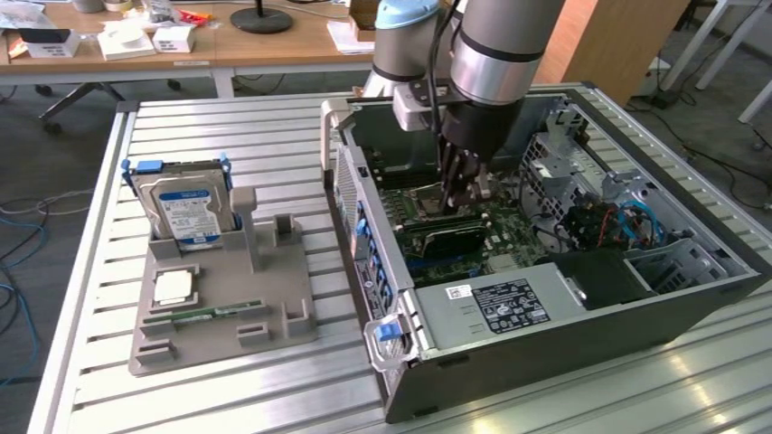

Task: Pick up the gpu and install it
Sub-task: 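Press down on the gpu until it lock into place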

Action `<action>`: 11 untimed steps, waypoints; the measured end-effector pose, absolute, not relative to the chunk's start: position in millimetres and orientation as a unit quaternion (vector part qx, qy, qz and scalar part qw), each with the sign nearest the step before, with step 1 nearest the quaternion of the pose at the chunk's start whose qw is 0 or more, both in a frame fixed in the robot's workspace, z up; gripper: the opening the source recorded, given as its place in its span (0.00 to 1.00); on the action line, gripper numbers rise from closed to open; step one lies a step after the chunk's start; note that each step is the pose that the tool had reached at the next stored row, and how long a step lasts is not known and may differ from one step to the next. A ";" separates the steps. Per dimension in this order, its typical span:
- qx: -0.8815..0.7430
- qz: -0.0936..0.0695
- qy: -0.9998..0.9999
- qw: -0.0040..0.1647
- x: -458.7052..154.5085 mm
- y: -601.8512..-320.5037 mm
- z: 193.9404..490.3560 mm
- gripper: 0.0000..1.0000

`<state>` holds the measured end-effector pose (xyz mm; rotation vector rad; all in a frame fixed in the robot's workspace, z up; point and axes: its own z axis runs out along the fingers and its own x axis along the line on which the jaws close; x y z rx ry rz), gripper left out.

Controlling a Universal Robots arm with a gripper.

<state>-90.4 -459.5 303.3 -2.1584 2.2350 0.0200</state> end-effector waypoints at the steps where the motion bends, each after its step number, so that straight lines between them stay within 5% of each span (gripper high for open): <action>1: -0.695 0.006 0.719 0.017 -90.5 -459.5 302.2 0.10; 11: -0.694 0.006 0.720 0.016 -90.9 -459.5 291.9 0.10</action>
